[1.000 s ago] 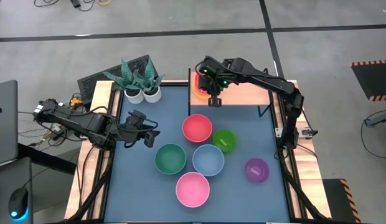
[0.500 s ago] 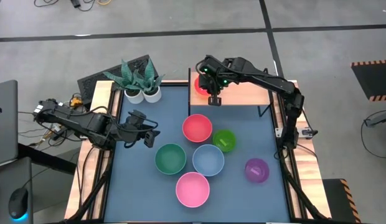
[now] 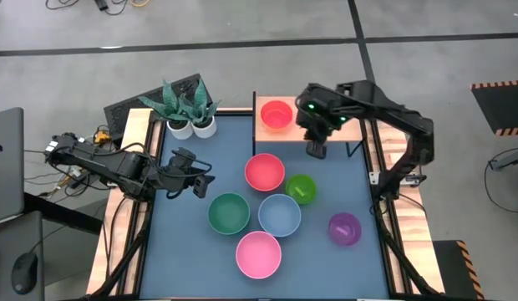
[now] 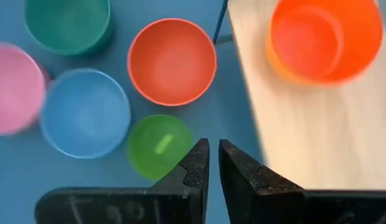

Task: Place and stack bowls onto a shelf
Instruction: Stack the green transparent bowl on top of the orange transparent bowl on the shelf

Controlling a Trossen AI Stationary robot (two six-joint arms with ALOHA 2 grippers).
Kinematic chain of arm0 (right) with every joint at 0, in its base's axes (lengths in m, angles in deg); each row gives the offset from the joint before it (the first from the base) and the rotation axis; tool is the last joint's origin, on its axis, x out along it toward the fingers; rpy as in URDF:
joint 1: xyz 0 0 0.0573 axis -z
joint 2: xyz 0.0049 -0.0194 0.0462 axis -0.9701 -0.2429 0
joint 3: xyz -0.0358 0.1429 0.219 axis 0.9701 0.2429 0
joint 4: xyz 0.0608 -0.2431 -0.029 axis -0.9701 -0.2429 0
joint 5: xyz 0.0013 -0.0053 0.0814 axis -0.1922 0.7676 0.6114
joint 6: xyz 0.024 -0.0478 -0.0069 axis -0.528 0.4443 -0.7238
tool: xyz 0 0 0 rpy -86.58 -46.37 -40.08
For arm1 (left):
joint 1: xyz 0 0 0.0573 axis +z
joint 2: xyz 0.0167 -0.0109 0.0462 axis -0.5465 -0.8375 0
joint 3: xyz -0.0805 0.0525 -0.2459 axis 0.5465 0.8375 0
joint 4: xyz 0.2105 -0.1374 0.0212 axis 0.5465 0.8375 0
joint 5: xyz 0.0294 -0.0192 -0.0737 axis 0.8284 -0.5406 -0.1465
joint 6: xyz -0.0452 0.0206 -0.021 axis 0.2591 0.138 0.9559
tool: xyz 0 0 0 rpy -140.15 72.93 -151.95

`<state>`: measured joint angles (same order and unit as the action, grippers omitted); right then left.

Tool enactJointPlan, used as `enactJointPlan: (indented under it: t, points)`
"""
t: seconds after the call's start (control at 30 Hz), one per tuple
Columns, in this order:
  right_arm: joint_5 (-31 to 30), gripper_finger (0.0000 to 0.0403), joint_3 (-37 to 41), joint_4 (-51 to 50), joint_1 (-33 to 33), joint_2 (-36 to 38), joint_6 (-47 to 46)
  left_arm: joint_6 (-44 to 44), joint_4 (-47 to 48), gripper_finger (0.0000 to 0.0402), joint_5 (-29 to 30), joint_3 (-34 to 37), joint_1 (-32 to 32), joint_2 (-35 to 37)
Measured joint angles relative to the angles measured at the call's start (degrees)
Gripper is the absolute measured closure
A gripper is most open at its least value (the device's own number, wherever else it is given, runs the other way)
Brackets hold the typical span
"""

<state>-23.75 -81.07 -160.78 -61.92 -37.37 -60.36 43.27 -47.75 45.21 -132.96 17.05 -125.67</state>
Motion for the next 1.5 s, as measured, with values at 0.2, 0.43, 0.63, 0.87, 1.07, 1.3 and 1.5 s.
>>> enactJointPlan:
  t: [0.2, 0.43, 0.63, 0.87, 1.07, 1.3, 1.5]
  points:
    - [-3.82, 0.0339, 4.66, -1.35, -4.63, 3.11, -21.12, 0.18, -0.02, 0.0193, -0.70, 0.00, 0.00, 0.00]
    - [-10.42, 0.0339, 24.41, 1.34, -11.70, 6.97, -34.51, 0.09, 0.00, 0.0193, -0.17, 0.00, 0.00, 0.00]
    - [-7.62, 0.0323, 44.25, 20.02, -14.51, 8.11, -41.28, -0.25, 0.00, 0.0193, 0.17, 0.00, 0.05, 0.00]
    - [-4.52, 0.0246, 58.30, 34.52, -14.05, 7.89, -47.01, -0.25, 0.00, 0.0193, -0.06, 0.00, 0.88, 0.00]
    - [-7.01, 0.0204, 62.25, 35.57, -12.32, 8.01, -47.86, -0.25, 0.00, 0.0193, -0.09, 0.00, 1.46, 0.00]
    - [-6.67, 0.0213, 66.36, 45.44, -12.38, 7.90, -48.54, -0.21, 0.02, 0.0193, -0.09, 0.00, 1.62, 0.00]
    - [-6.66, 0.0233, 69.65, 50.00, -12.37, 7.86, -51.14, 0.23, 0.01, 0.0193, -0.14, 0.00, 1.62, 0.00]
